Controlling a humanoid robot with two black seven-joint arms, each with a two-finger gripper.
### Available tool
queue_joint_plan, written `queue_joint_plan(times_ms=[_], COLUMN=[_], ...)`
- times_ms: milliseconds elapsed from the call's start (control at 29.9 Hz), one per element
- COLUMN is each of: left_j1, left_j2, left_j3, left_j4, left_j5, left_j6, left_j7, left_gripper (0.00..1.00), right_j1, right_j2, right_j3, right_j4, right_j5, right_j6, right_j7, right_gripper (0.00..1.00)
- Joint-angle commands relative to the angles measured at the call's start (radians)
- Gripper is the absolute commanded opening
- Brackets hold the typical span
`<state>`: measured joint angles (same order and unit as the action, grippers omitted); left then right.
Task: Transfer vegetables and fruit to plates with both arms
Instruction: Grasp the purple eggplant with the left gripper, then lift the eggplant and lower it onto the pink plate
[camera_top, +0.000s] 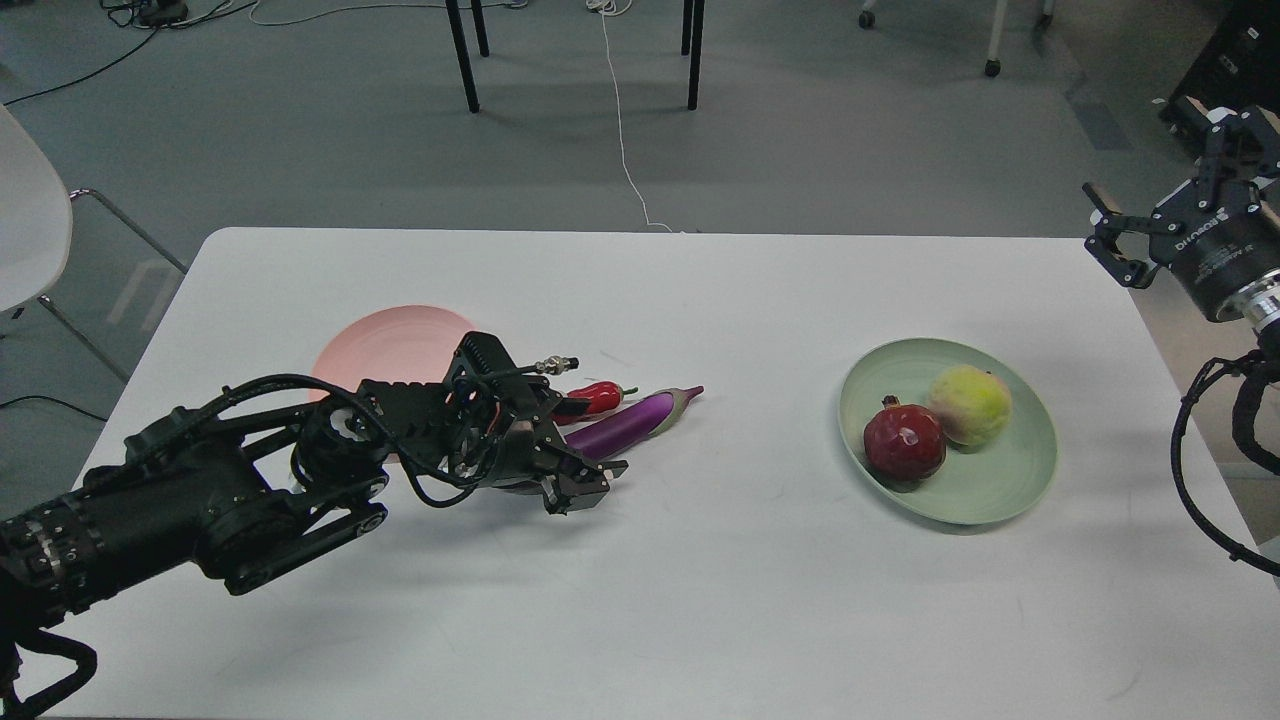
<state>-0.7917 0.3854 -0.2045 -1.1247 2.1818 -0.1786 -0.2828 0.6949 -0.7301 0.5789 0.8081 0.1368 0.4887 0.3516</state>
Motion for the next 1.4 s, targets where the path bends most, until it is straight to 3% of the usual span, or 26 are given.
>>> queue_joint_plan(times_ms=[0,835,968,1169,1369], left_j1=[0.002,0.008,-0.006,-0.099,-0.156], left_j2=[-0.01,-0.034,-0.016,0.116,0.294], left_j3=[0.007,-0.004,-0.015,-0.061,-0.052], left_j4=[0.016,0.042,0.017,-0.133,-0.092], left_j5=[0.0,0.0,0.0,-0.138,-0.343], left_j6=[-0.004,0.001,0.001,-0.009,-0.019], left_j7=[0.001,0.011,0.01,0.011,0.013], left_gripper=[0.62,0.2,0.17,0.17,0.18], right_j1=[0.0,0.0,0.0,-0.001,-0.001], right_j2=[0.001,-0.002,-0.005,-0.017,-0.017], right_j3=[0.004,0.024,0.03,0.045,0.059], right_j4=[0.0,0.002,0.003,0.002,0.003], right_j5=[0.0,0.0,0.0,0.0,0.0], right_j6=[0.0,0.0,0.0,0.0,0.0], right_j7=[0.0,0.0,0.001,0.0,0.0], right_gripper=[0.98,0.98,0.98,0.98,0.98])
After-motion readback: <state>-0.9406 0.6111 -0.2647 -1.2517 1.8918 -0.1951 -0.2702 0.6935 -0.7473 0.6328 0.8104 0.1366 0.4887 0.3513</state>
